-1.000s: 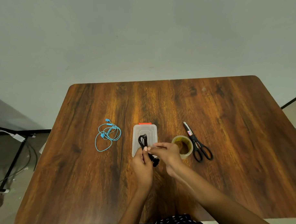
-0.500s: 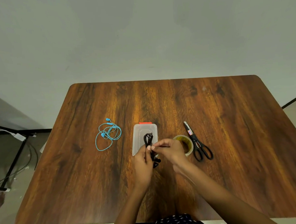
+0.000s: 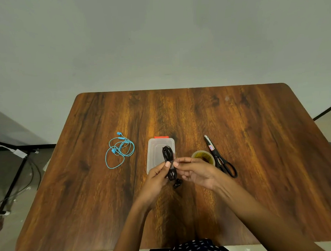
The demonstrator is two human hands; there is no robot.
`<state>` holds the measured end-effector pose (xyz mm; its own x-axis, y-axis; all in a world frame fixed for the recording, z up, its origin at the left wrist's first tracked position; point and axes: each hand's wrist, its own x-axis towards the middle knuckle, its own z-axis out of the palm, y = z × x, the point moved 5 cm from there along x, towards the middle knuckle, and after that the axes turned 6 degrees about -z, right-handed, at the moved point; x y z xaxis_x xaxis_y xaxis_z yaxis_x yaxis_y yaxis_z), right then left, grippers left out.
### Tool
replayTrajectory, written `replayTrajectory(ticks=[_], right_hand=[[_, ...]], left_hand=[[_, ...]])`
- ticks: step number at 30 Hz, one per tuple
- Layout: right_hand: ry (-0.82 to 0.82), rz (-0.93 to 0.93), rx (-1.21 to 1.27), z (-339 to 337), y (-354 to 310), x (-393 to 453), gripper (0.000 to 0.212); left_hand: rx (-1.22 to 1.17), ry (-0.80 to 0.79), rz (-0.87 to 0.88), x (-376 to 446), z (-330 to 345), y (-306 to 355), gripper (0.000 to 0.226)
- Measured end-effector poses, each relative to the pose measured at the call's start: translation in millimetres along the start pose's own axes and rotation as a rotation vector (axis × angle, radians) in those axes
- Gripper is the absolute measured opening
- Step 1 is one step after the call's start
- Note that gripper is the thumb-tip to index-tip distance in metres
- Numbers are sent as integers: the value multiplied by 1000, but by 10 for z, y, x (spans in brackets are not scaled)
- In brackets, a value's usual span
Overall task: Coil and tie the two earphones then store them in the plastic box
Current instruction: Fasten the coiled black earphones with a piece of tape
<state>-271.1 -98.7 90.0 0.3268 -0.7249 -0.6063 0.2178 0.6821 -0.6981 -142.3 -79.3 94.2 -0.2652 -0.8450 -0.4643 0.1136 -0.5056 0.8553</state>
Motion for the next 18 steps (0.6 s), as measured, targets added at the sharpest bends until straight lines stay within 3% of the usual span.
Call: replayTrajectory(ticks=[6, 18], right_hand=[[-123, 90, 134, 7, 28, -8, 18], [-44, -30, -17, -22, -24, -21, 12]], left_hand=[[-35, -47, -2, 19, 31, -3, 33], [83, 2, -76, 68, 25, -105, 49]])
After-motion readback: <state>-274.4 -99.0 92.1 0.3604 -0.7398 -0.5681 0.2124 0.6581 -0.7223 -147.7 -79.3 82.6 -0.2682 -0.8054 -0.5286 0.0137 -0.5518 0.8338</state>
